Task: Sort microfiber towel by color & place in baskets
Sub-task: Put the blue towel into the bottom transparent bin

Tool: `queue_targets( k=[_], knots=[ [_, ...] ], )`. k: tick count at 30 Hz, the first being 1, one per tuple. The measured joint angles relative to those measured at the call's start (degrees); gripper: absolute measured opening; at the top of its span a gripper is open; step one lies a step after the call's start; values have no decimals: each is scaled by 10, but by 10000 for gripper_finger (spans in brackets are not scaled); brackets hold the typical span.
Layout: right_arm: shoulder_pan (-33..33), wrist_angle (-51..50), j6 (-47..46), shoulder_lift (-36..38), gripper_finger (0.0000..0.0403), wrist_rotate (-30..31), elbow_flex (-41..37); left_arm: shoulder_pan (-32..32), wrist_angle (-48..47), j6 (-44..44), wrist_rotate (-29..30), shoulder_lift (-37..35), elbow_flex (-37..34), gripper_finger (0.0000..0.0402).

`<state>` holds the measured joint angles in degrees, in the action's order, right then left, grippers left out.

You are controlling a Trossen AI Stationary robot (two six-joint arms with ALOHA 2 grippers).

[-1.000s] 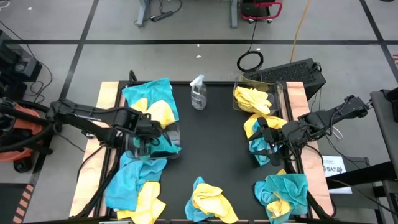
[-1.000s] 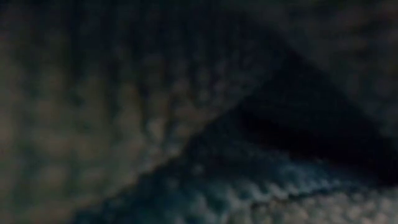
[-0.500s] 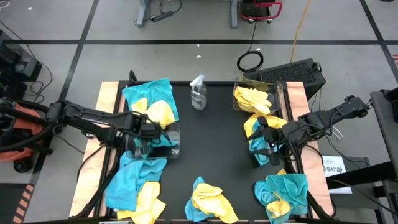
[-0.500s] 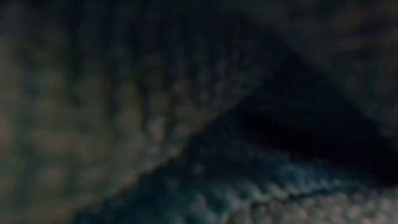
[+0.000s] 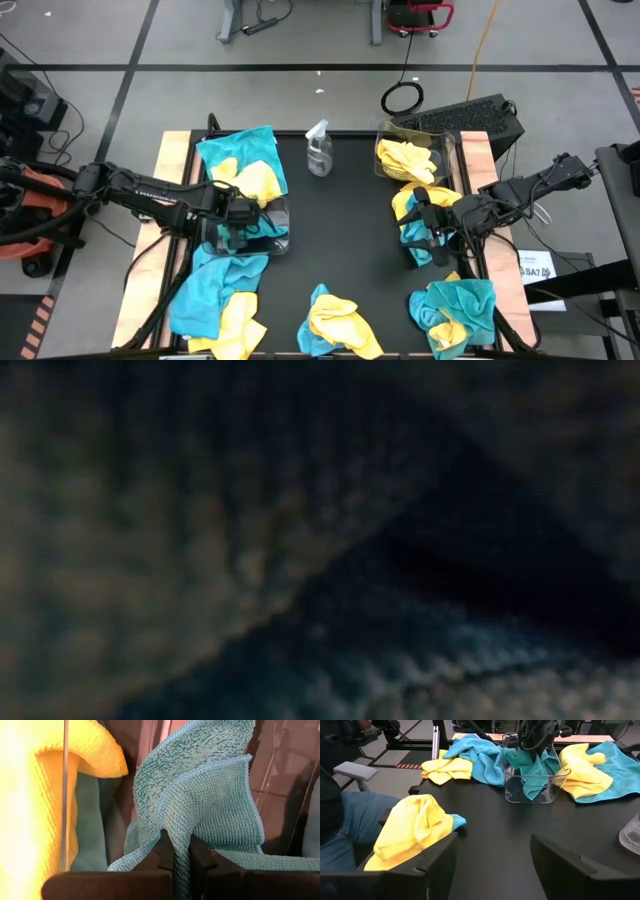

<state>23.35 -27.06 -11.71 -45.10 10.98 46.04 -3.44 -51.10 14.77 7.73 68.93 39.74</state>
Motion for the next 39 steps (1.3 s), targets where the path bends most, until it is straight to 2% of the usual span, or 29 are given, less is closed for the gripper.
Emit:
queue_targets(
  k=[6,16,20,25,28,31,39],
  knots=[
    [0,6,0,-5,240,0,0,1,20,14,-1,0,-22,27],
    [0,8,-5,-39,240,0,0,1,44,50,-17,1,-36,82],
    [0,16,-6,-48,240,-5,0,1,49,64,-17,1,-38,122],
    [0,20,-2,-48,240,-7,0,1,51,74,-17,1,-35,198],
    [0,20,3,-48,240,-9,0,1,50,74,-20,-1,-21,239],
    [0,20,5,-48,240,-9,0,1,38,75,-33,-4,1,264],
    [0,20,6,-48,240,-9,0,0,-67,74,-35,-7,89,269]
  ],
)
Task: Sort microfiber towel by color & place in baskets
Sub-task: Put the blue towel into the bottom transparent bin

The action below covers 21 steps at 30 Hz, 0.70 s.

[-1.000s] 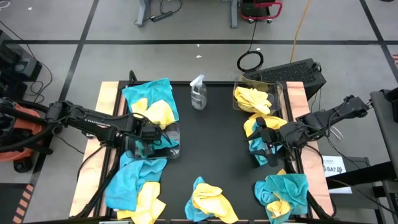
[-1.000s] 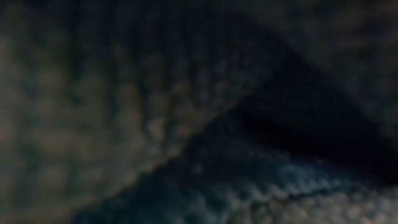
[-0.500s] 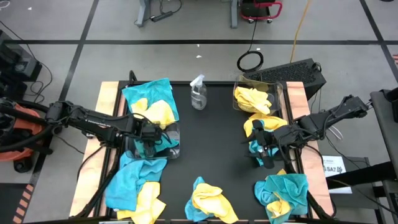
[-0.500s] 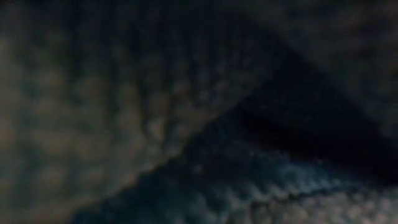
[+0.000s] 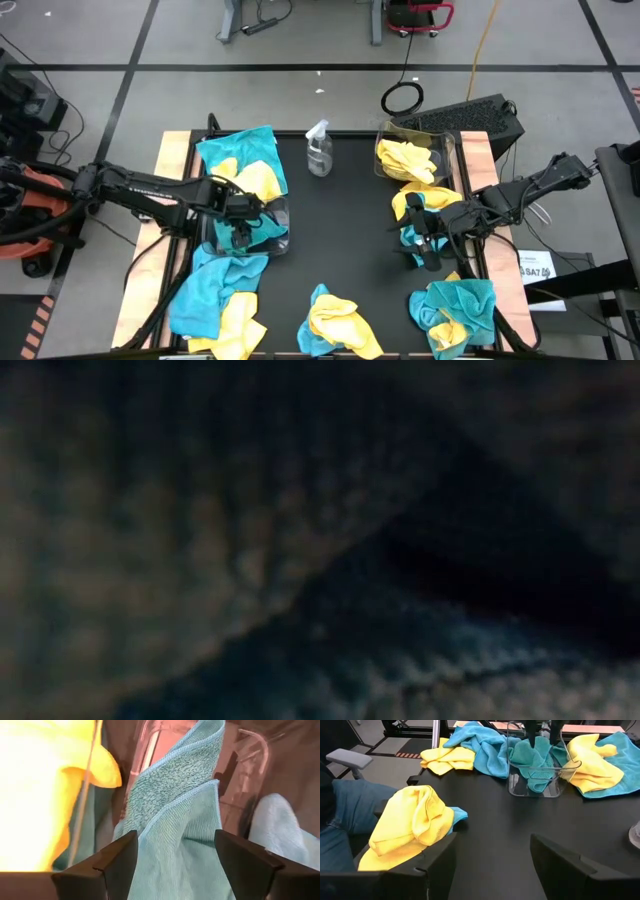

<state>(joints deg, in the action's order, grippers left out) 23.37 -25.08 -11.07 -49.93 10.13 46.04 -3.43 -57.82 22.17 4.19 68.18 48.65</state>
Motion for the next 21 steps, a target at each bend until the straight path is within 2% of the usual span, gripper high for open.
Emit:
queue_targets(
  k=[12,21],
  knots=[
    [0,4,2,0,240,-11,0,-50,-65,-14,1,-46,100,269],
    [0,0,8,0,240,-15,0,-141,-89,96,-57,-70,110,269]
  ],
)
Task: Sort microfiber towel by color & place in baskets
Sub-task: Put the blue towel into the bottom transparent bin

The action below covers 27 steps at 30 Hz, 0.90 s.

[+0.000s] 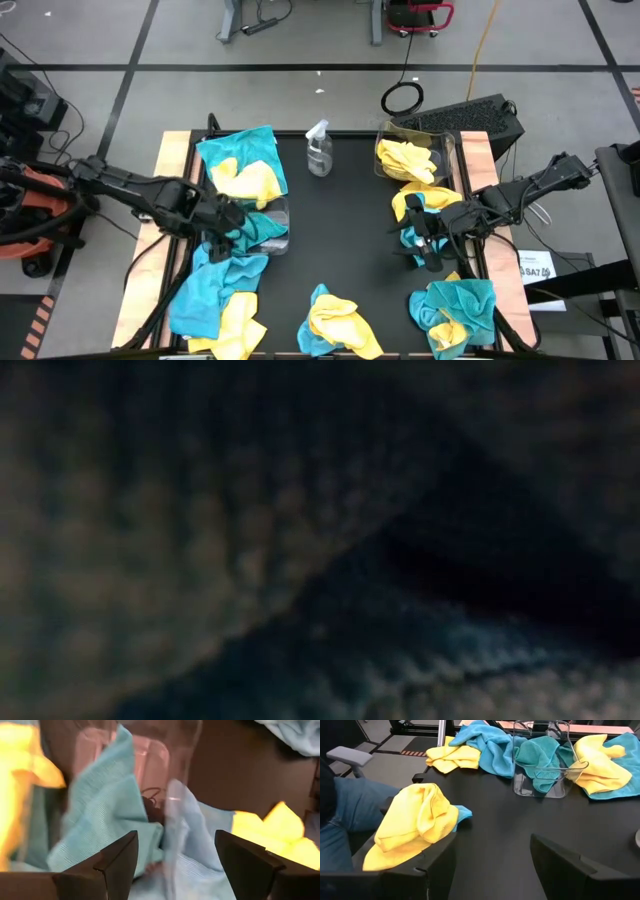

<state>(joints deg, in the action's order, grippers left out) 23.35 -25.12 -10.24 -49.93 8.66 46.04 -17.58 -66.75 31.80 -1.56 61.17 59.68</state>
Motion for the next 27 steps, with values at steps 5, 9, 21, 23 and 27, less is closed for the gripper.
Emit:
queue_targets(
  k=[5,9,21,23,27],
  knots=[
    [0,0,7,0,240,0,0,-74,2,84,-2,15,0,269],
    [0,0,16,0,240,0,0,-139,2,156,-3,35,0,269],
    [0,21,22,0,240,0,0,-296,46,324,-3,146,-1,269],
    [0,26,22,0,240,0,0,-311,52,341,-3,162,-1,269],
    [0,33,22,0,240,0,0,-336,52,377,0,186,-1,269]
  ],
)
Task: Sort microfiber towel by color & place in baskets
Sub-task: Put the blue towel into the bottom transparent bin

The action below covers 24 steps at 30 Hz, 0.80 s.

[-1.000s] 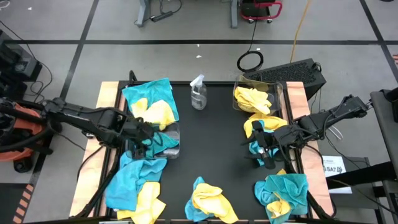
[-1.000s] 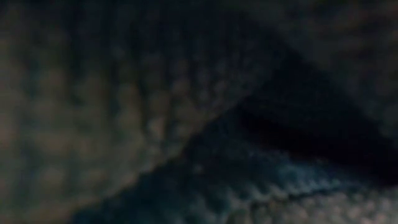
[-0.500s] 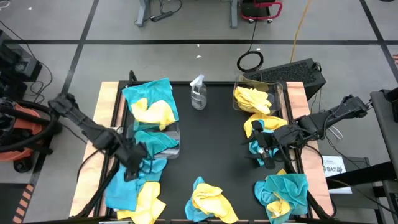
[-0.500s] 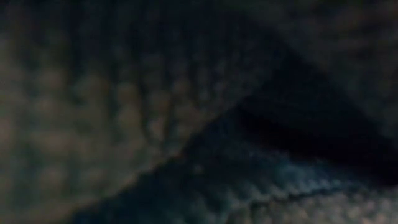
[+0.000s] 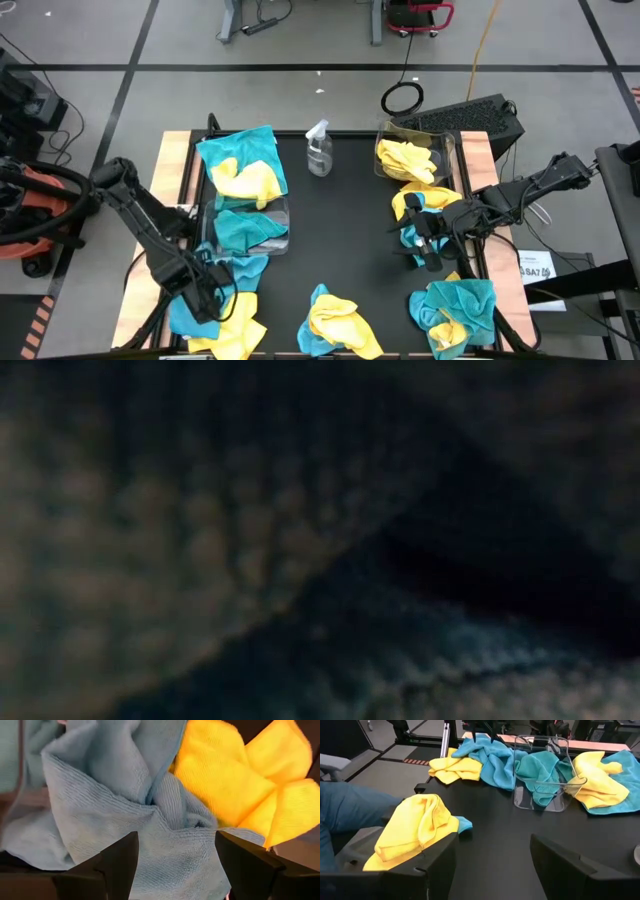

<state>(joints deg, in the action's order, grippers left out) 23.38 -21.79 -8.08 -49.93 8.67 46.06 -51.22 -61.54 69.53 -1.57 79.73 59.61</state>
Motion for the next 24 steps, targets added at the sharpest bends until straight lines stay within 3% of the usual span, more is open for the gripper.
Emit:
queue_targets(
  k=[9,24],
  knots=[
    [0,9,2,0,240,3,0,-37,11,34,87,24,0,269],
    [0,6,-10,0,240,3,0,-41,-12,52,71,47,0,269]
  ],
)
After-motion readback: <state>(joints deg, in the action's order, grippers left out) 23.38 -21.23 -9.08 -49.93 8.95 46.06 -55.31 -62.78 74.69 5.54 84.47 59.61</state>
